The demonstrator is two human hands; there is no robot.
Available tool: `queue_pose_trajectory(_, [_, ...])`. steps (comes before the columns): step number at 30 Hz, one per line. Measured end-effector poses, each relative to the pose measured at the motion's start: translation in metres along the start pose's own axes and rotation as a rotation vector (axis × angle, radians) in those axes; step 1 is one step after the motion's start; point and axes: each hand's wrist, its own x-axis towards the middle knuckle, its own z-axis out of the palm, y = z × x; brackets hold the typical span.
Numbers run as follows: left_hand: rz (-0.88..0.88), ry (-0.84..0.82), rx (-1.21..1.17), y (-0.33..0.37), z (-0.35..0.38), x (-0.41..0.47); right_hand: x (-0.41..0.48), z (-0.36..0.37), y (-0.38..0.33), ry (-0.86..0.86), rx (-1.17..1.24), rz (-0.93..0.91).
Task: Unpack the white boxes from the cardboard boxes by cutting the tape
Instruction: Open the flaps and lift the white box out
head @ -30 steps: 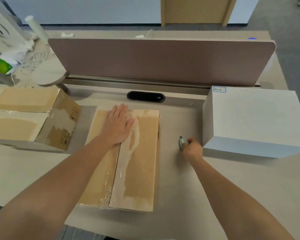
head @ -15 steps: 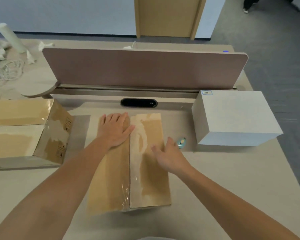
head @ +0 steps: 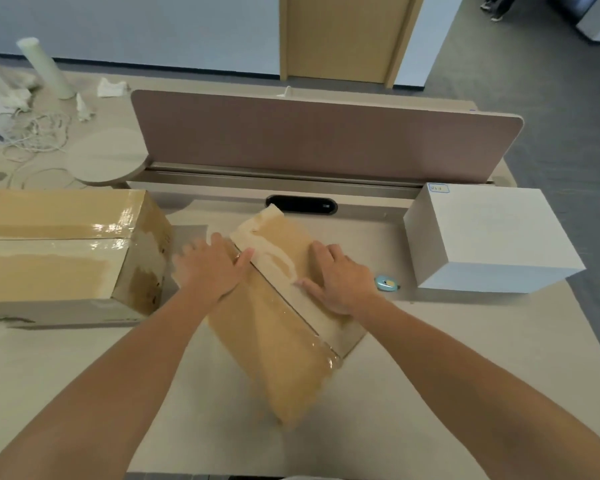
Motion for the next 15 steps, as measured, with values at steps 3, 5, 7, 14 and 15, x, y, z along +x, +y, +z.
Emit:
queue_pose_trajectory(3, [-0.075, -0.026, -0.042, -0.023, 0.000, 0.000, 0.018, -0.004, -0.003, 0.110, -0.090, 0.115])
queue_pose_trajectory(5, [-0.078, -0.069, -0.063, -0.034, 0.004, 0.003, 0.011, -0.002, -0.006, 0.162, -0.044, 0.255])
queue_pose_trajectory(7, [-0.038, -0.104, -0.185, -0.041, 0.012, 0.006, -0.010, 0.003, -0.007, 0.145, 0.107, 0.453])
queue_pose_trajectory(14, [0.057, -0.233, -0.605, -0.041, 0.009, 0.005, -0.059, 0.025, -0.021, 0.015, 0.708, 0.675])
queue_pose_trajectory(15, [0.051, -0.244, -0.632, -0.042, 0.008, 0.004, -0.056, 0.026, -0.021, 0.059, 0.682, 0.653])
